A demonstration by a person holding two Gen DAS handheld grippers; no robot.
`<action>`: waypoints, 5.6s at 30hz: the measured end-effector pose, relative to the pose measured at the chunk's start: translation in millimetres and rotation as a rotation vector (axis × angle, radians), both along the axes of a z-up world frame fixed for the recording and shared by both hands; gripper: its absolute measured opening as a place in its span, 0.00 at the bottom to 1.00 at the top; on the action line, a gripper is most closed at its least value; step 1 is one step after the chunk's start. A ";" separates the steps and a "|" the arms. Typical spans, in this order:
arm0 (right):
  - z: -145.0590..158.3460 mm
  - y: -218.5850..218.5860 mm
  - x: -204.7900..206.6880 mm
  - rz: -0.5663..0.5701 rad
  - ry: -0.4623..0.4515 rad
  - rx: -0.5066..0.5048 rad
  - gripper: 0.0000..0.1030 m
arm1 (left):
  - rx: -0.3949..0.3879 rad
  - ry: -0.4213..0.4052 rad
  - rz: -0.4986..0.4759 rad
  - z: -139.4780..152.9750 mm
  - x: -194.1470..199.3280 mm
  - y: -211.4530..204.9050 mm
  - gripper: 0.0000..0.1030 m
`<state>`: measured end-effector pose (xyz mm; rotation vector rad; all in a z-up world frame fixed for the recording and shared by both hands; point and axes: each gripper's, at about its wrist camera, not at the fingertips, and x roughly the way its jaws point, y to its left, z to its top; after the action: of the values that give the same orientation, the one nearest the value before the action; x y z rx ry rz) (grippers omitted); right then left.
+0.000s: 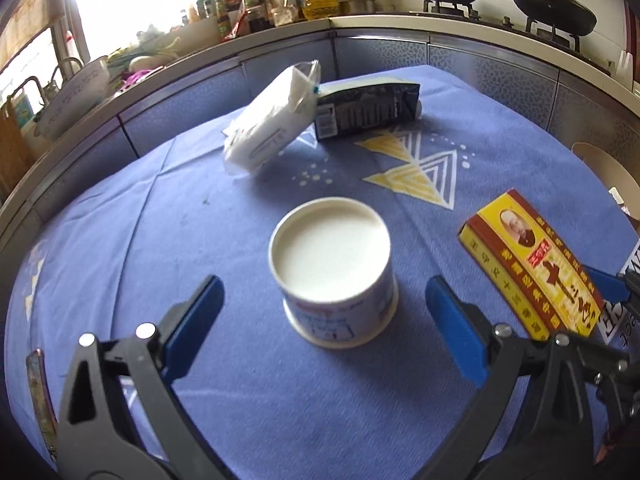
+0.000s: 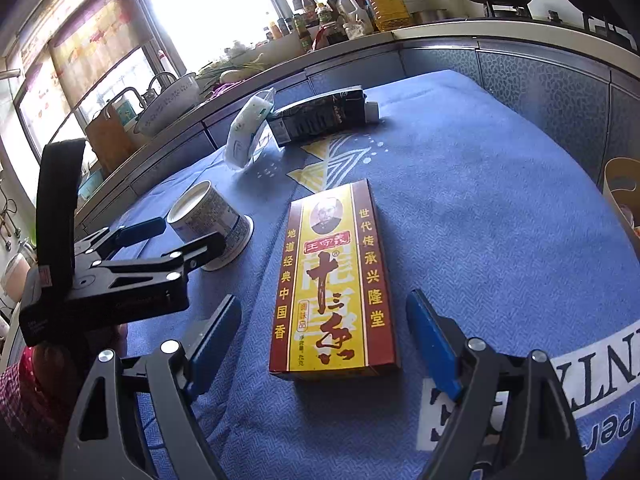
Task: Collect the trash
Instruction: 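Grasp the white yogurt cup with the left tool while the right tool holds the spice box, then carry the yogurt cup and spice box over the tan wastebasket with both tools, then open both tools to drop the cup and box into the wastebasket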
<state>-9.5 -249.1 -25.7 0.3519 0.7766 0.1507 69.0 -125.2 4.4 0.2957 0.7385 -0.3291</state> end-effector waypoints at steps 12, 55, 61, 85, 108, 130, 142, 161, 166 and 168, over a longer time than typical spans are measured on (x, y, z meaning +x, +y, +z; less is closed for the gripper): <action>0.9 2.5 0.1 0.001 0.002 -0.013 0.82 | -0.010 0.033 -0.007 -9.5 8.1 0.5 0.58; -6.1 -33.4 -5.3 -0.028 0.187 0.479 0.53 | -0.129 0.083 0.035 -23.3 -33.7 79.0 0.61; 1.3 -12.1 8.1 -0.031 0.184 0.286 0.31 | -0.131 0.082 0.035 -22.4 -33.8 78.8 0.60; 18.8 14.6 47.5 -0.076 0.160 0.147 0.76 | -0.180 0.054 0.049 -2.4 -26.5 84.7 0.62; 24.1 -15.7 -1.5 -0.093 0.084 0.046 0.67 | -0.206 0.058 -0.059 21.5 -31.2 37.4 0.54; 37.5 -104.4 -49.4 -0.162 -0.006 0.246 0.65 | -0.051 0.096 -0.134 16.2 -31.9 -74.7 0.54; 45.4 -134.4 -53.1 -0.165 -0.045 0.375 0.64 | -0.037 0.102 -0.179 22.9 -30.1 -107.2 0.54; 41.1 -291.7 -115.3 -0.535 -0.118 0.268 0.64 | -0.112 0.166 -0.548 61.0 -36.8 -297.1 0.54; 24.9 -329.9 -111.9 -0.573 -0.073 0.205 0.64 | -0.171 0.328 -0.619 43.3 -26.7 -366.2 0.54; 19.5 -334.0 -109.3 -0.571 -0.056 0.156 0.64 | -0.189 0.395 -0.619 32.2 -19.2 -386.2 0.54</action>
<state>-118.7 -583.1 -6.2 0.7001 0.5842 -0.3163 49.8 -511.4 36.6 0.2775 0.9867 -1.0608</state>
